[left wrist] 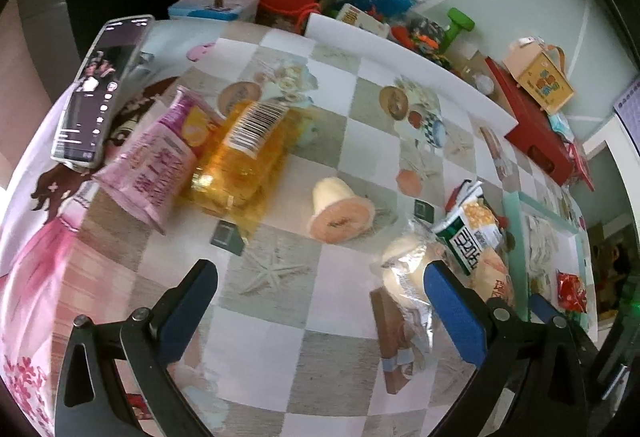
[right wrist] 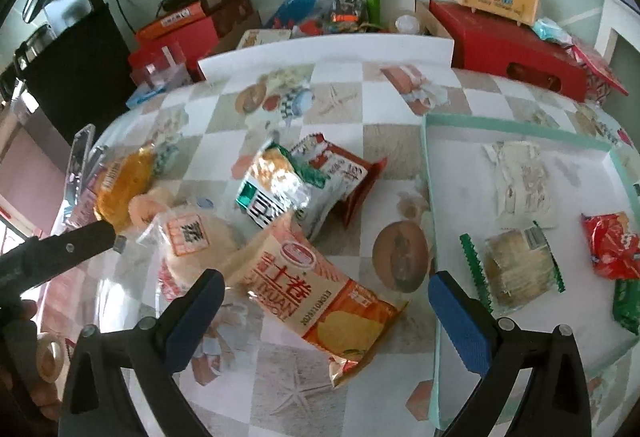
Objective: Organize snacks
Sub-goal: 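Move both tools back toward the bread buns and yellow bag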
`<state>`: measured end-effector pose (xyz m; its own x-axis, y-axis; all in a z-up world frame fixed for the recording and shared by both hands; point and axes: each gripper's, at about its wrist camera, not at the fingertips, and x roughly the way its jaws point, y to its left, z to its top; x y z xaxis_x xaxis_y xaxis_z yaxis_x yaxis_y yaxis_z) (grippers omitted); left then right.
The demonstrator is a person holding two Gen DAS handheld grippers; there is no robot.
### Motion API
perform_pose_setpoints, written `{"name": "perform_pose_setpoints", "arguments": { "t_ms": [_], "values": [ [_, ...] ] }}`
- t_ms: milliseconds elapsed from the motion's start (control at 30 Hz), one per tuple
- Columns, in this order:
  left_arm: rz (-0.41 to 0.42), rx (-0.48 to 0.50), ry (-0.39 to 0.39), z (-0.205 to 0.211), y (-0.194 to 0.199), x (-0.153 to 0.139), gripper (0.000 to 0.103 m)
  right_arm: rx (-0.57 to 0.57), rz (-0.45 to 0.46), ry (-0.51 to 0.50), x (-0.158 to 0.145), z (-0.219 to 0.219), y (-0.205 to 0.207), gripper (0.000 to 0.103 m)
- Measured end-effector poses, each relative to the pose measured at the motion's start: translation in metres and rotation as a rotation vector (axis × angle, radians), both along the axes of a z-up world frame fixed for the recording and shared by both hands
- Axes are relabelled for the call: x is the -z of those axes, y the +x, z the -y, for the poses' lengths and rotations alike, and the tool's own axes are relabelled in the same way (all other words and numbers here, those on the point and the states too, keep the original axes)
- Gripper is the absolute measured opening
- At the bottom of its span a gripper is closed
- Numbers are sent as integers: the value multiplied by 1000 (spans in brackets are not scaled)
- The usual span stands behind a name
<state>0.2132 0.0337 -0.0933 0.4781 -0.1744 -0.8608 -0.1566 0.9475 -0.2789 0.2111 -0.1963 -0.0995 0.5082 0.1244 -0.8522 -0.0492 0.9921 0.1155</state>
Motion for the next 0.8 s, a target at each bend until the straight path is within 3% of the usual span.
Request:
{"name": "perform_pose_setpoints", "arguments": {
  "t_ms": [267, 567, 667, 800],
  "values": [
    [-17, 61, -126, 23, 11, 9, 102, -34, 8, -14, 4, -7, 2, 103],
    [-35, 93, -182, 45, 27, 23, 102, -47, -19, -34, 12, -12, 2, 103],
    [-61, 86, -182, 47, 31, 32, 94, -47, -26, -36, 14, -12, 2, 103],
    [-62, 72, -170, 45, 32, 35, 93, -46, -30, -34, 14, -12, 3, 103]
  ]
}}
